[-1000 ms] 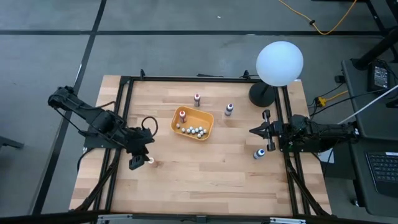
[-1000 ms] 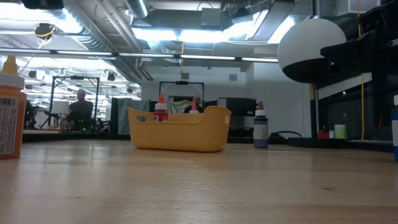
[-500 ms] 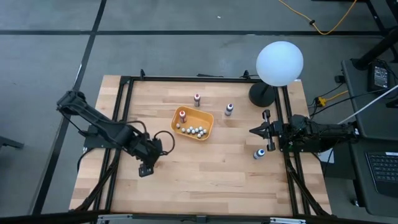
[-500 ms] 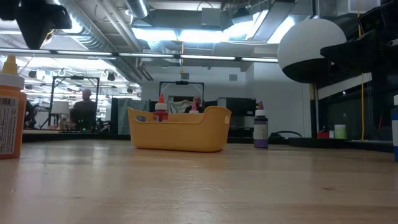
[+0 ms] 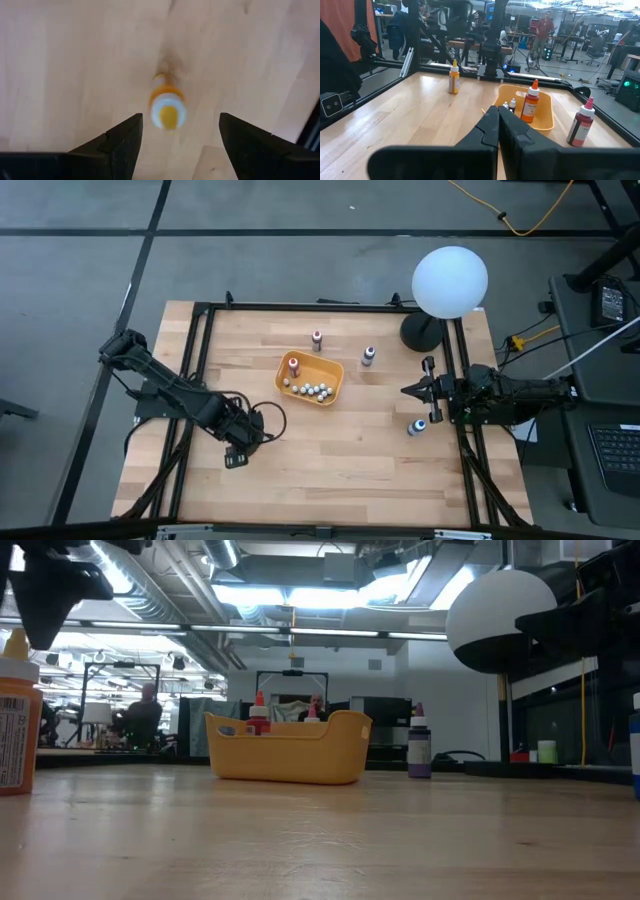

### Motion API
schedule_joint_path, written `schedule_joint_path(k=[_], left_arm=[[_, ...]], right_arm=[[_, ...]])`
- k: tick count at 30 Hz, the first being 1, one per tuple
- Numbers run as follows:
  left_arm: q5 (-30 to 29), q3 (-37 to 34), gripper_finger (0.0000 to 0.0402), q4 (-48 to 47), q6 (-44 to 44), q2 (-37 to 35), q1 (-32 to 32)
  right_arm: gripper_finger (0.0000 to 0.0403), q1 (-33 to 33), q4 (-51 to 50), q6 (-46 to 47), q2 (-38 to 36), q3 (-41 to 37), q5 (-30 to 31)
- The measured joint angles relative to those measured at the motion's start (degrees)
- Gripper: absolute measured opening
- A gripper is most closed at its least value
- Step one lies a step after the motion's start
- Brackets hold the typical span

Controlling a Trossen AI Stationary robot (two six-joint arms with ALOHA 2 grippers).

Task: Pick & Place food coloring
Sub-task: Put the large yellow food coloring bottle into the yellow bin

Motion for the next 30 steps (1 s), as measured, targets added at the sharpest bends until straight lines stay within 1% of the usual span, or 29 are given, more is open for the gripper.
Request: schedule_joint_path(k=[3, 7, 17, 20, 24, 30], left_arm=[[-0.9, 0.0, 0.0256, -0.2, 0.6, 1.7, -1.6], [-4.3, 0.0, 0.0256, -0.7, 0.8, 3.6, -2.5], [-4.6, -0.1, 0.0255, -0.2, 0.5, 7.9, -2.8], [-4.3, -1.5, 0.0254, -0.1, -2.3, 8.0, -2.8], [-3.0, -3.0, 0.0235, 0.0, -5.2, 7.6, -2.8], [-2.3, -3.0, 0.0188, 2.3, -3.9, 6.1, -2.7]], right_arm=[[0.0008, 0.0, 0.0, -0.1, 0.0, 0.0, 0.0], [0.0008, 0.0, 0.0, 0.0, 0.0, 0.0, 0.0], [0.0008, 0.0, 0.0, 0.0, 0.0, 0.0, 0.0], [0.0008, 0.0, 0.0, -0.1, 0.0, 0.0, 0.0], [0.0008, 0.0, 0.0, 0.0, 0.0, 0.0, 0.0], [0.0008, 0.0, 0.0, 0.0, 0.0, 0.0, 0.0]])
